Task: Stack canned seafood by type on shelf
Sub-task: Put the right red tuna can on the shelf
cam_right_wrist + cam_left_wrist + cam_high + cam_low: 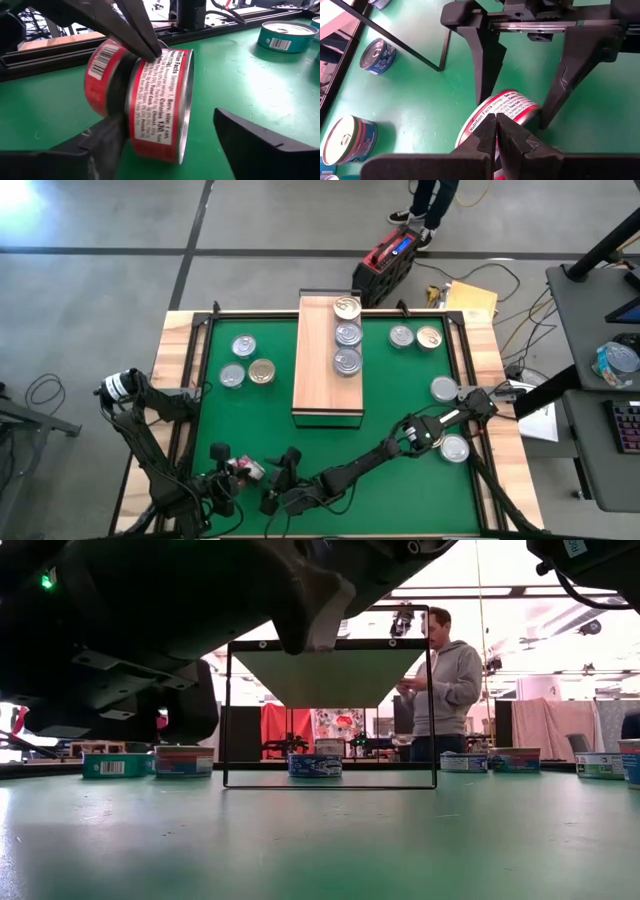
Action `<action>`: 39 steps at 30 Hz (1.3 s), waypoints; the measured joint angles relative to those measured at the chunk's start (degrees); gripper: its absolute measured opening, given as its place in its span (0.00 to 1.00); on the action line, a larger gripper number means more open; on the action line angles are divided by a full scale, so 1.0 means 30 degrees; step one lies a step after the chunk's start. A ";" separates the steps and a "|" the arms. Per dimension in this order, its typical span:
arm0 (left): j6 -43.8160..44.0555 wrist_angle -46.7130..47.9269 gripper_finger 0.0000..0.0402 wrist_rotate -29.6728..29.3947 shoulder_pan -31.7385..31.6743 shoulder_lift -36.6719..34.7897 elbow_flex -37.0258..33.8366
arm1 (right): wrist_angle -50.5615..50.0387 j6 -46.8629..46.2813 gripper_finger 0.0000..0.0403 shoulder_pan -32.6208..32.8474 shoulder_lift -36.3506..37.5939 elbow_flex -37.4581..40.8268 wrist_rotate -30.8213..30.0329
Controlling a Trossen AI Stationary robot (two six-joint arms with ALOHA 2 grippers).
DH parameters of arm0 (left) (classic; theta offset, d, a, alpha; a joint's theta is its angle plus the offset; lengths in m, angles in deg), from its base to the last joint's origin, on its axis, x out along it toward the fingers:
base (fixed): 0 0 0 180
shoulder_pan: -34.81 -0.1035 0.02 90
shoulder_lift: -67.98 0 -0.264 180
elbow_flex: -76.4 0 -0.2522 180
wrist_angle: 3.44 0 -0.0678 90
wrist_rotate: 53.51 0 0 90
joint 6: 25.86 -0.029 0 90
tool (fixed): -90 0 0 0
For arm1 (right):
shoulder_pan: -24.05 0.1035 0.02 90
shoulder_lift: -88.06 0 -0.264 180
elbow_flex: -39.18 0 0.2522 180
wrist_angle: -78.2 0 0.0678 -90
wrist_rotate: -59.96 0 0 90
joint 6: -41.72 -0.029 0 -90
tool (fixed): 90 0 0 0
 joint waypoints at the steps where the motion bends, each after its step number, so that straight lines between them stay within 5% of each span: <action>1: 0.0000 0.0000 0.00 0.0000 0.0000 0.0000 0.0000 | 0.0000 0.0028 0.66 0.0000 0.0000 0.0000 0.0032; 11: -0.0547 0.0029 0.00 -0.0095 0.0007 0.0000 0.0425 | -0.0014 0.0364 0.33 -0.0029 0.0028 0.0000 0.0929; 24: -0.0806 0.1428 0.00 -0.0926 0.0073 0.0000 0.1579 | -0.2097 0.0895 0.32 0.0022 0.1133 0.0000 0.0783; 39: -0.1166 0.5129 0.00 -0.4111 0.1481 -0.0100 0.4783 | -0.8888 0.1183 0.32 0.1352 0.3944 0.0000 -0.0213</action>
